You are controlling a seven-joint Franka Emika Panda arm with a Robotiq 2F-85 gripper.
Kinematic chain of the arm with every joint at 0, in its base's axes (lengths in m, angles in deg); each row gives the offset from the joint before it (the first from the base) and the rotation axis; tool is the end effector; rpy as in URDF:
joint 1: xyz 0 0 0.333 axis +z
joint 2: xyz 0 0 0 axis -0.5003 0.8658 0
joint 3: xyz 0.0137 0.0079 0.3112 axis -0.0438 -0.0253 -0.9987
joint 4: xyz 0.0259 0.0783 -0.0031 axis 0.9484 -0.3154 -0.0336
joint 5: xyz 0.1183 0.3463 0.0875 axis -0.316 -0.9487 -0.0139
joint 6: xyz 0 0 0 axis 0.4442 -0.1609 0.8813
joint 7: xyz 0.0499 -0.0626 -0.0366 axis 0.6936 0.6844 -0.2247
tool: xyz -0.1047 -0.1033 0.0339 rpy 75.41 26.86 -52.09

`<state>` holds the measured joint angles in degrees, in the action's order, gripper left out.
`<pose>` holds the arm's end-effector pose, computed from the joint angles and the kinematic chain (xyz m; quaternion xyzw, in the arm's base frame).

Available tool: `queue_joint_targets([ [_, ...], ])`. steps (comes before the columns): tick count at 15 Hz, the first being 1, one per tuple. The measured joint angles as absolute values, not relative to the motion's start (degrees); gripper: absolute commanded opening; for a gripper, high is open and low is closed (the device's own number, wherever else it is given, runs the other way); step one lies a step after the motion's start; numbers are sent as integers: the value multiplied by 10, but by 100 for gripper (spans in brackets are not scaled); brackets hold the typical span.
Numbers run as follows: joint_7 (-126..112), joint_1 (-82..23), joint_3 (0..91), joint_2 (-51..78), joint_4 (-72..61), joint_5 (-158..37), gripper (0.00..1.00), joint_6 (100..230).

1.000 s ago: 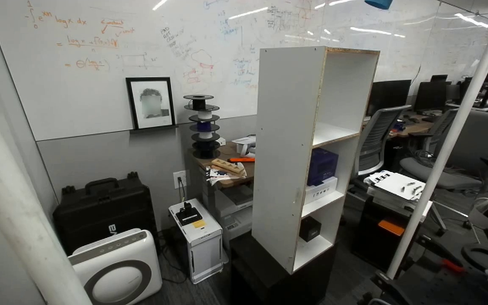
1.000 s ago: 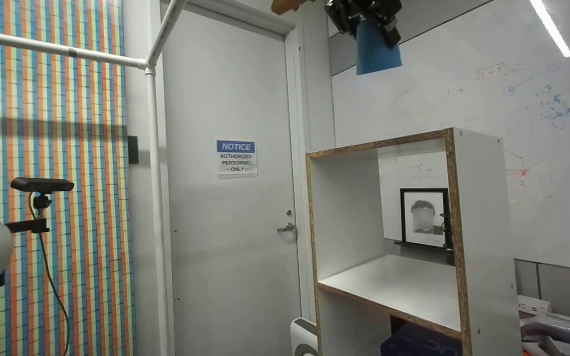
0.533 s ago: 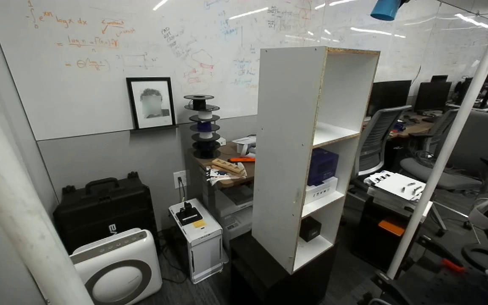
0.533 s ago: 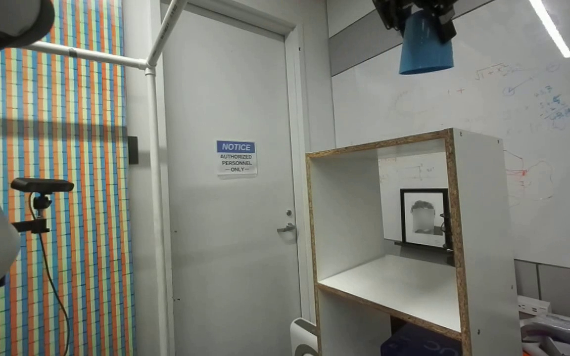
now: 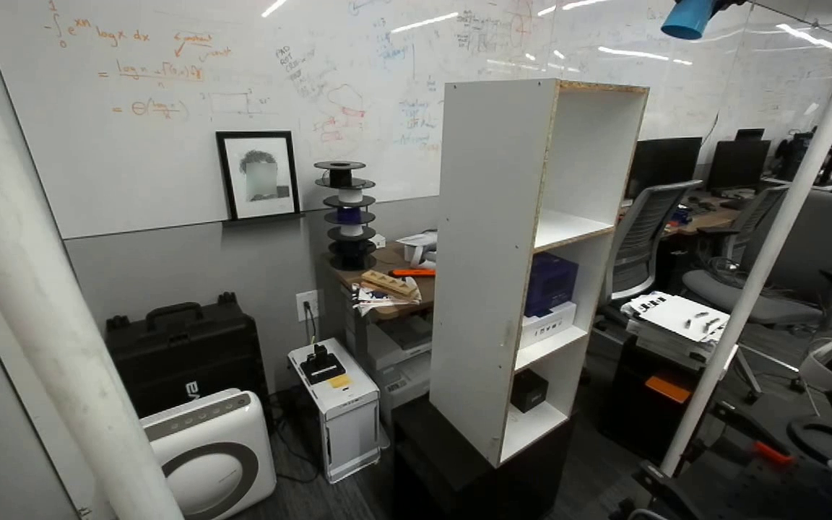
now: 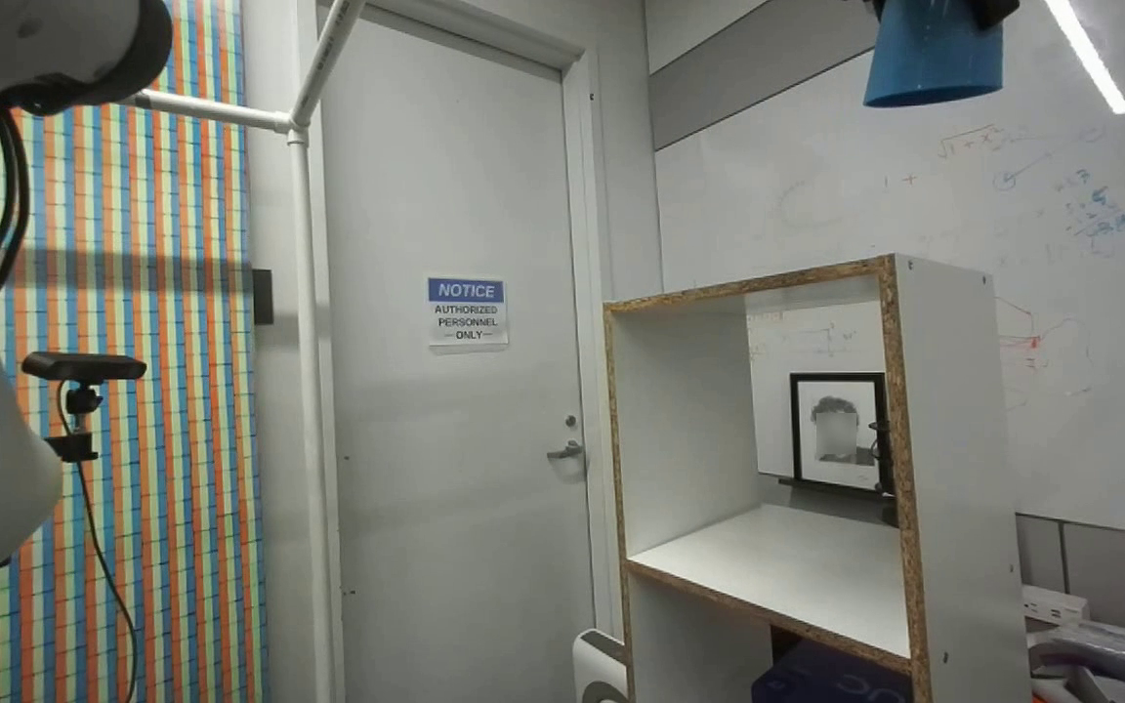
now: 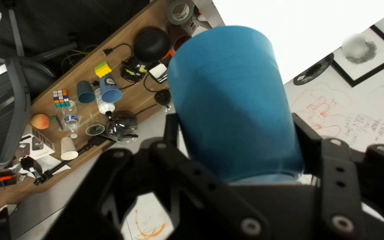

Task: Put the cup over the shelf

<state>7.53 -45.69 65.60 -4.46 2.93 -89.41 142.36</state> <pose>0.4720 -0.3365 0.6983 -0.9021 0.2709 -0.3204 0.1004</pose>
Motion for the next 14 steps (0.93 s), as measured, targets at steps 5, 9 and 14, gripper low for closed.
queue_joint_targets([
  [5, 66, -457, 635, -41, -13, -890, 50, 1461],
  [9, 69, -473, 637, -42, -9, -890, 50, 1454],
  [14, 72, -476, 631, -53, -19, -904, 50, 1448],
])
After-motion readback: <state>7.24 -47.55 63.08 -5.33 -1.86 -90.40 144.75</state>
